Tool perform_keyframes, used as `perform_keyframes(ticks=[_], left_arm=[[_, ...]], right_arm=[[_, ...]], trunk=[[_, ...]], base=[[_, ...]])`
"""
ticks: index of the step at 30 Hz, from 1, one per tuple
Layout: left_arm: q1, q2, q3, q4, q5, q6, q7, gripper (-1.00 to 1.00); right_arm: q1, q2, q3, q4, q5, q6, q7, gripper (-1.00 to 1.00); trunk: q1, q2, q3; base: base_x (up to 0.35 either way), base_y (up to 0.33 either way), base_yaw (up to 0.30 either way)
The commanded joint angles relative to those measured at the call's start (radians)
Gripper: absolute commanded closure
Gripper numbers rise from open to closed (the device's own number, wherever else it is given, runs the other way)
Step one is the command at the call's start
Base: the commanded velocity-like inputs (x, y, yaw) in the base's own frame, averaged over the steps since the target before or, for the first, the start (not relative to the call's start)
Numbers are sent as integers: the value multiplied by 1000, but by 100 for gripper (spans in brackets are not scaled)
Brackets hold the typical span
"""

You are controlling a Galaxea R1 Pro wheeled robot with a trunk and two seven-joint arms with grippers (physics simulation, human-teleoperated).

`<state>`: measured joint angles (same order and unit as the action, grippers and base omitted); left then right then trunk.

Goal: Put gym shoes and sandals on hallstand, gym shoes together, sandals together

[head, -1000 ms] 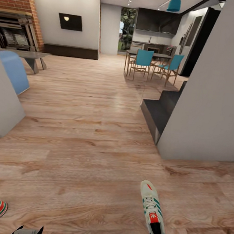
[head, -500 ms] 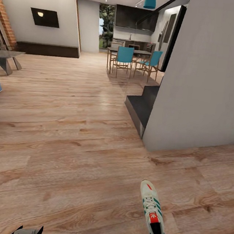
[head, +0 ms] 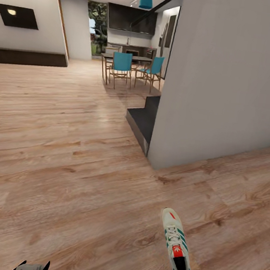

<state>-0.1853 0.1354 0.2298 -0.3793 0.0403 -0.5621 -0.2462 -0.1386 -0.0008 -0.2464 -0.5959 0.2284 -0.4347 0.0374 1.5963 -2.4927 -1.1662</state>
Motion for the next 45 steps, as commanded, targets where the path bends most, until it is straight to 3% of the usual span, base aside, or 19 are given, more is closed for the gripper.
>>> perform_keyframes(ticks=[1, 45], left_arm=[[0, 0, 6, 1, 4, -1, -10, -100], [0, 1, 6, 1, 4, -1, -13, -100]], right_arm=[[-1, 1, -6, 1, 8, -4, 4, 100], [-1, 2, -5, 1, 8, -4, 4, 100]], trunk=[[0, 0, 0], [0, 0, 25]], base=[[0, 0, -300], [0, 0, -300]])
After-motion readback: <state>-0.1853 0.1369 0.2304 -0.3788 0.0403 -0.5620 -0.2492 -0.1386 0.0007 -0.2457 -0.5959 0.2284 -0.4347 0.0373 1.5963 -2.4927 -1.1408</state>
